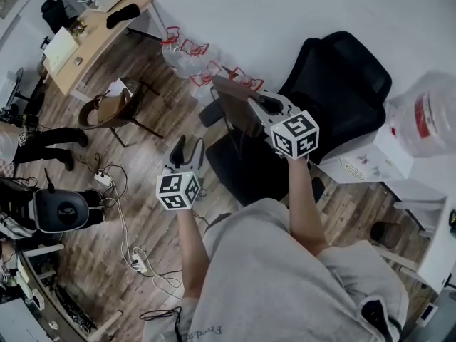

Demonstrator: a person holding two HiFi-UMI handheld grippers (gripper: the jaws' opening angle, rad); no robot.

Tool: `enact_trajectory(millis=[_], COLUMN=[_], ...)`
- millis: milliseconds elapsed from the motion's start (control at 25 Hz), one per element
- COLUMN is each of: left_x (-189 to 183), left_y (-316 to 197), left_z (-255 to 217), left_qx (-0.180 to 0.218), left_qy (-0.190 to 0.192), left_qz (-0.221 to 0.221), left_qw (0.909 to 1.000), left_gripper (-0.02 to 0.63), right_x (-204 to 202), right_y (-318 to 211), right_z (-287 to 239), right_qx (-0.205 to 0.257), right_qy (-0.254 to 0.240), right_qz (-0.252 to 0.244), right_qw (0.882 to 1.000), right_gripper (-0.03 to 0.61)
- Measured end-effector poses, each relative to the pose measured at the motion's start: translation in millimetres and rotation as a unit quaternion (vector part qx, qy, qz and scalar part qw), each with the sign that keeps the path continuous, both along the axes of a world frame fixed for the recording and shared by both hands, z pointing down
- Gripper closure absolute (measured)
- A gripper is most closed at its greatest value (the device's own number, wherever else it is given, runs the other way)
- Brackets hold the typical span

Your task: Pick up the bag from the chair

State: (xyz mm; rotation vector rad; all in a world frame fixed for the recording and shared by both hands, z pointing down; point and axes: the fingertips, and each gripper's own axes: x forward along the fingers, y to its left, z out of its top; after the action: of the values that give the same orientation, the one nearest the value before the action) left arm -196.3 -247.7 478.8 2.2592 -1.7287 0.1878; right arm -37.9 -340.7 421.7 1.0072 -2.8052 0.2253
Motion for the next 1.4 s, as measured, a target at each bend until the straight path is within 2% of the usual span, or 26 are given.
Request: enact_trajectory(millis=[280,560,840,1160,1400], left_x=[13,15,11,0,-1], left_y=[-4,-5,0,5,7], left_z=[-5,-7,-8,-8,-9], left_qx=[0.005,0.006,0.012,0.016,0.020], left_qy=[-0.008,-0.011,-0.013,-0.012,-0.009], left_qz=[0.020,0.024,0.022,0.004,0.005], left_qw=[0.9998,0.9996,0.9996,0.9998,0.9997], left_gripper=[0.408,0.415,0.432,0.485,0.553], right_x=[3,10,8,5,10], right_y=[1,3,6,11,13], right_z=[-5,-9,-9,-11,-14], right_qx=[0.015,0.015,0.017,0.021,0.028], right_qy=[0.015,0.003,0.014,0.013,0.017], right_qz=[0.007,0.010,0.012,0.015,0.026], right_qw=[1.000,1.000,1.000,1.000,0.999], right_gripper=[0.535,0.535,0.535,0.535,0.535])
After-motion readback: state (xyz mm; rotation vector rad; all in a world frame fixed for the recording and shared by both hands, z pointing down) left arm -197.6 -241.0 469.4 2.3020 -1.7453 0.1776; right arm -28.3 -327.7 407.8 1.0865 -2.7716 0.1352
